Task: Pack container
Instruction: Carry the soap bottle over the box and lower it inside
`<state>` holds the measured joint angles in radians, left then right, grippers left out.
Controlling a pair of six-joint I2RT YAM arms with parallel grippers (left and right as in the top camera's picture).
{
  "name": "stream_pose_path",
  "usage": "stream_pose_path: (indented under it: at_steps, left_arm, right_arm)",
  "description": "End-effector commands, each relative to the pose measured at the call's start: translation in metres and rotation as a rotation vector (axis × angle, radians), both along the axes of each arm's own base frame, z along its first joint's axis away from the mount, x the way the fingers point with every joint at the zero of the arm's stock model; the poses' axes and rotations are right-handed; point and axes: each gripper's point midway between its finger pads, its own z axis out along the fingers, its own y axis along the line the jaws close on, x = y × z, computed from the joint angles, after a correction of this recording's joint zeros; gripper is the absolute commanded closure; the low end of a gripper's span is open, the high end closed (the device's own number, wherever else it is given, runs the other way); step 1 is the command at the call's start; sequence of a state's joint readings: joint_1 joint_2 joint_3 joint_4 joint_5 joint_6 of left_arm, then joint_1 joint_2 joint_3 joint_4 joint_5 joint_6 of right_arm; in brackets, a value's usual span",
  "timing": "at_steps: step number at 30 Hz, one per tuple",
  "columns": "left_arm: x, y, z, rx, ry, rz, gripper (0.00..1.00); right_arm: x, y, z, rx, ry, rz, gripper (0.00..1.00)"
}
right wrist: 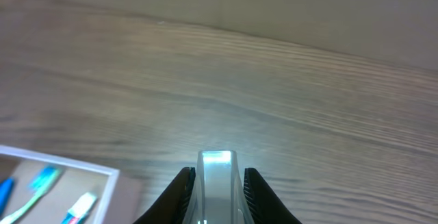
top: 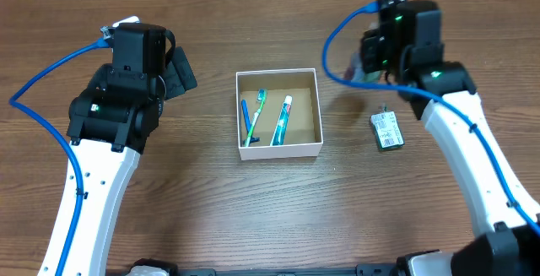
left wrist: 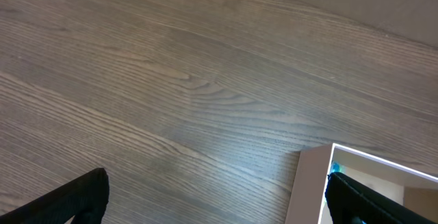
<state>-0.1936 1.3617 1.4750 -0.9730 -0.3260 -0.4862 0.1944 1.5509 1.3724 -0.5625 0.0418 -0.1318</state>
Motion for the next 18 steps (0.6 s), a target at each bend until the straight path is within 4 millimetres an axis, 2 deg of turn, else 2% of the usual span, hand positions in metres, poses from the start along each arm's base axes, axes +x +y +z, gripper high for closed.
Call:
stream_pose_path:
  at_steps: [1,7,11,15,18]
  left_arm:
    - [0.002,0.003,0.002,0.021,-0.002,-0.006,0.00]
    - [0.002,0.003,0.002,0.021,-0.002,-0.006,0.00]
    - [0.002,0.003,0.002,0.021,-0.002,-0.006,0.00]
    - [0.002,0.003,0.003,0.021,-0.002,-0.006,0.00]
    - [0.002,0.003,0.002,0.021,-0.002,-0.006,0.00]
  right_arm:
    - [-0.020,0.022,0.043,-0.038,-0.093,0.008,0.84]
    - [-0.050,0.058,0.076,-0.023,-0.172,0.059,0.84]
    - [-0.074,0.078,0.095,0.064,-0.192,0.080,0.85]
    - [-0.084,0.097,0.092,0.113,-0.166,0.099,0.85]
    - [-0.084,0.113,0.080,0.106,-0.135,0.126,0.85]
